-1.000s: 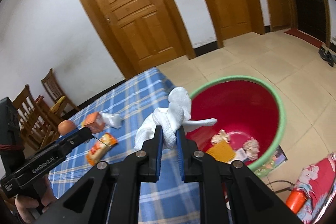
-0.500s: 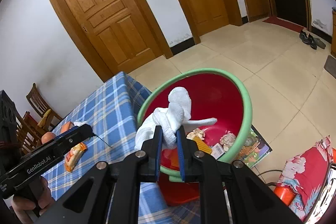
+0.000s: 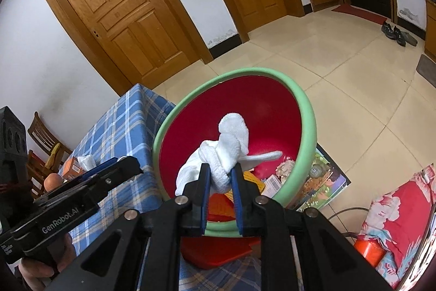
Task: Collect trash
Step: 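Open both grippers over the bucket, dropping the white cloth and green toy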
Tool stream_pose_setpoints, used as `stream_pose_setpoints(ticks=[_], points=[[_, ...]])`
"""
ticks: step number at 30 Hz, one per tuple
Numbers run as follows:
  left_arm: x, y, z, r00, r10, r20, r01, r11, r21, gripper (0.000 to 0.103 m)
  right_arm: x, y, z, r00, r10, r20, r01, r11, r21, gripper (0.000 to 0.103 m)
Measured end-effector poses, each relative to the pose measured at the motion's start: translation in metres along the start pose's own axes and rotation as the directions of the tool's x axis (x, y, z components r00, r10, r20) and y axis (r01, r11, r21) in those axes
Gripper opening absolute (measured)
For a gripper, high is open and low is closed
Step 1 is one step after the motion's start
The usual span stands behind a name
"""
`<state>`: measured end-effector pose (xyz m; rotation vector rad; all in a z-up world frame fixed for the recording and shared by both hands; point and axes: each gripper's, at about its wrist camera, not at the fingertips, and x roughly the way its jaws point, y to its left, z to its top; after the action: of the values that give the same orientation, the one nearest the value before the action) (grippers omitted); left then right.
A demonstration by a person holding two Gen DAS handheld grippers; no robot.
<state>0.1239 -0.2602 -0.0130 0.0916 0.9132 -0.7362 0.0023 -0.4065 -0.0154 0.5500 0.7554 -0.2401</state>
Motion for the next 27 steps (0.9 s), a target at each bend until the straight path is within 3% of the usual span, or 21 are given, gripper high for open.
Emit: stream_pose_setpoints(ticks=[3,6,16,27], points=[[0.001,-0.002,0.001,1.0,-0.002,0.005,0.002,1.0,0.005,0.044,-0.001,-0.004,0.0,1.0,-0.004,0.002,0.004,1.0,0.014,0.024],[0.0,-0.004,0.003,1.0,-0.004,0.018,0.004,1.0,0.01,0.052,-0.001,-0.01,0.001,1.0,-0.007,0.007,0.007,1.0,0.03,0.03],[-0.013,0.004,0.001,0.999,0.027,0.041,-0.027,1.0,-0.007,0.053,-0.01,-0.009,0.003,1.0,0.003,0.024,-0.004,0.999,0.041,0.036],[-0.044,0.043,-0.01,0.99,0.117,0.074,-0.112,0.991,-0.071,0.053,-0.02,0.013,-0.001,0.999,0.038,0.034,-0.038,0.999,0.016,0.043]])
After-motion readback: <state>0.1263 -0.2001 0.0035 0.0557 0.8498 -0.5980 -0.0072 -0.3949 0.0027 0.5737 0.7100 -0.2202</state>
